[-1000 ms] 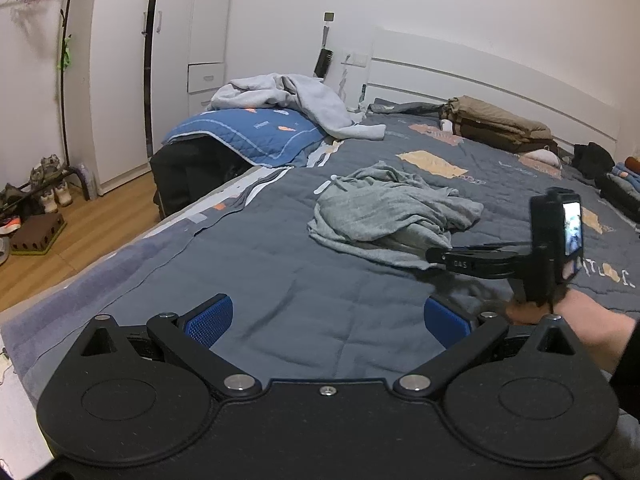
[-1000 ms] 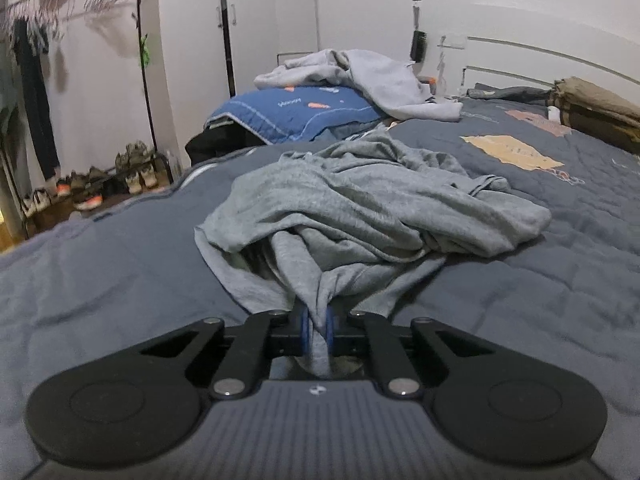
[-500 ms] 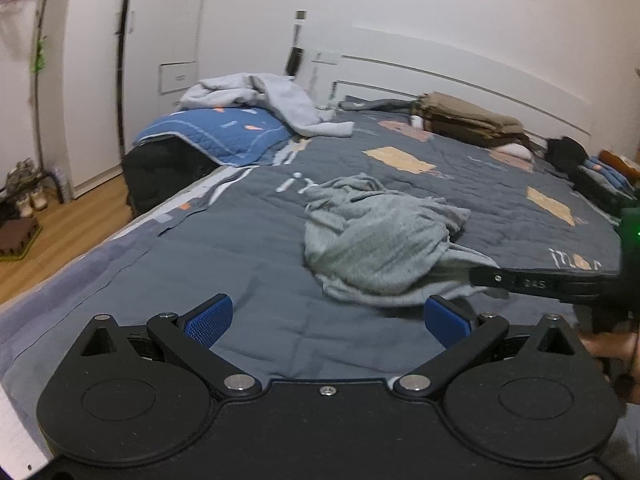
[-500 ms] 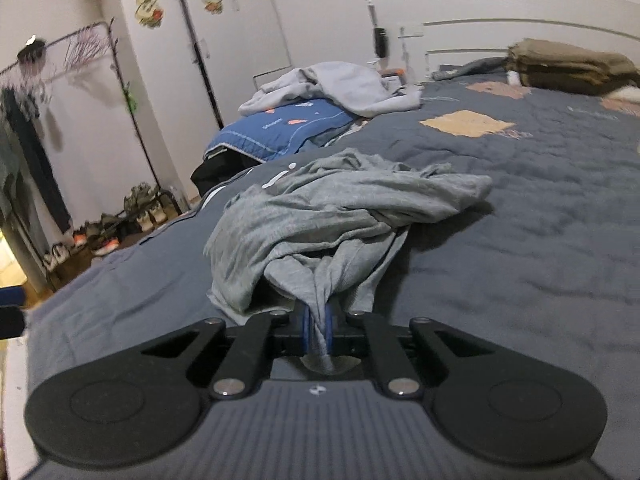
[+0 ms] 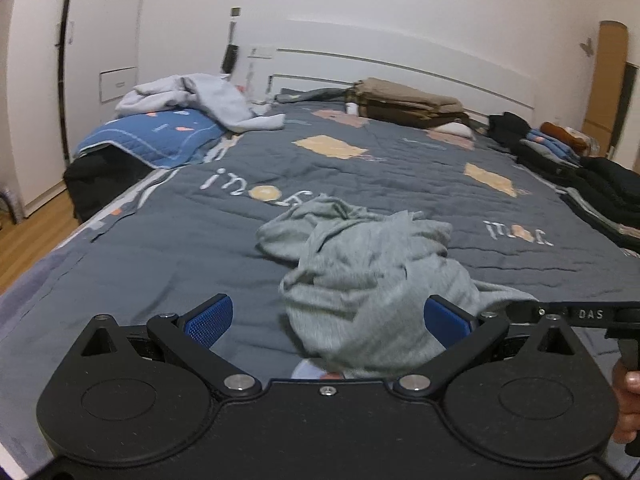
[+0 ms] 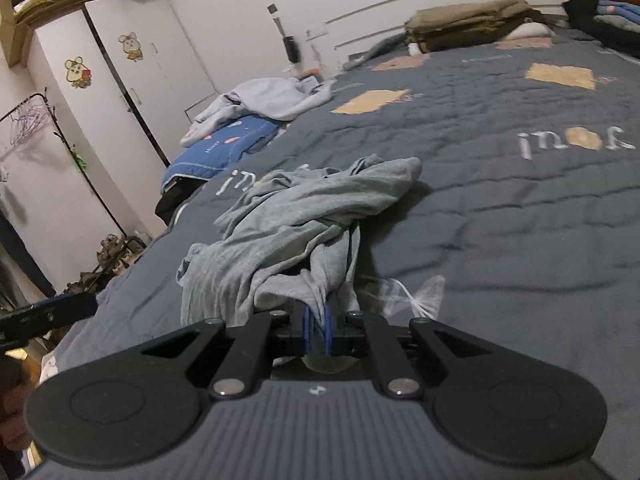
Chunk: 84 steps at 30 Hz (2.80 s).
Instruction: Fold clothes
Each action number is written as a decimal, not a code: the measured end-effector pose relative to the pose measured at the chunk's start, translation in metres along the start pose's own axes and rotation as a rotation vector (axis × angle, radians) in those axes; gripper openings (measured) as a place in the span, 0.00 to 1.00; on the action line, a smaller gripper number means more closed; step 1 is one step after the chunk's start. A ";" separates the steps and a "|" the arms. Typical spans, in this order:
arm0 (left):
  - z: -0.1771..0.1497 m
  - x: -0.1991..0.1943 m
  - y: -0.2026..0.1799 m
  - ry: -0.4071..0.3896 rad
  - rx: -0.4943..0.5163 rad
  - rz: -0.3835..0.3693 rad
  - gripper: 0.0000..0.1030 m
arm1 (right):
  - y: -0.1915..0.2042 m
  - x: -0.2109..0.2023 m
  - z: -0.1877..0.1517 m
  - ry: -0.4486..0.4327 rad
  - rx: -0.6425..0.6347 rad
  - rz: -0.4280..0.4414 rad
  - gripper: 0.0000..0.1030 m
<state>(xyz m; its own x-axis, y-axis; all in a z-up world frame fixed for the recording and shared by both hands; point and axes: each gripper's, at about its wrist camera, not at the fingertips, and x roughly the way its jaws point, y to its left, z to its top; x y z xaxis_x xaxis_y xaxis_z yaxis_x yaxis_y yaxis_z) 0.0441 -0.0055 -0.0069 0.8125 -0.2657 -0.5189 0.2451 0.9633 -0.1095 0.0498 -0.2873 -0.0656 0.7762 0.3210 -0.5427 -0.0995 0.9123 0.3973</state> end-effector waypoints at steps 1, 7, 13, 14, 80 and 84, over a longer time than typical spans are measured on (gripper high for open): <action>0.000 -0.001 -0.003 -0.003 0.006 -0.008 1.00 | -0.003 -0.007 -0.002 -0.003 0.006 -0.011 0.07; -0.002 0.002 -0.021 0.010 0.012 -0.061 1.00 | -0.029 -0.047 -0.012 0.013 0.046 -0.090 0.07; -0.005 0.006 -0.043 0.016 0.042 -0.105 1.00 | -0.056 -0.068 -0.020 0.096 0.049 -0.184 0.08; -0.004 0.008 -0.047 0.019 0.043 -0.115 1.00 | -0.060 -0.068 -0.022 0.110 0.057 -0.196 0.08; -0.001 -0.002 -0.069 -0.119 0.035 -0.263 0.00 | -0.051 -0.066 -0.017 0.097 0.060 -0.077 0.40; -0.014 0.011 -0.064 -0.044 0.055 -0.217 0.01 | -0.050 -0.061 -0.016 0.112 0.117 -0.013 0.44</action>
<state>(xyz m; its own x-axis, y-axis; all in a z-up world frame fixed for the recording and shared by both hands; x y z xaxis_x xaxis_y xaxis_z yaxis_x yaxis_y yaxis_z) 0.0302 -0.0697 -0.0177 0.7593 -0.4693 -0.4509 0.4446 0.8800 -0.1673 -0.0029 -0.3488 -0.0646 0.7017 0.3415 -0.6253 -0.0111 0.8828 0.4697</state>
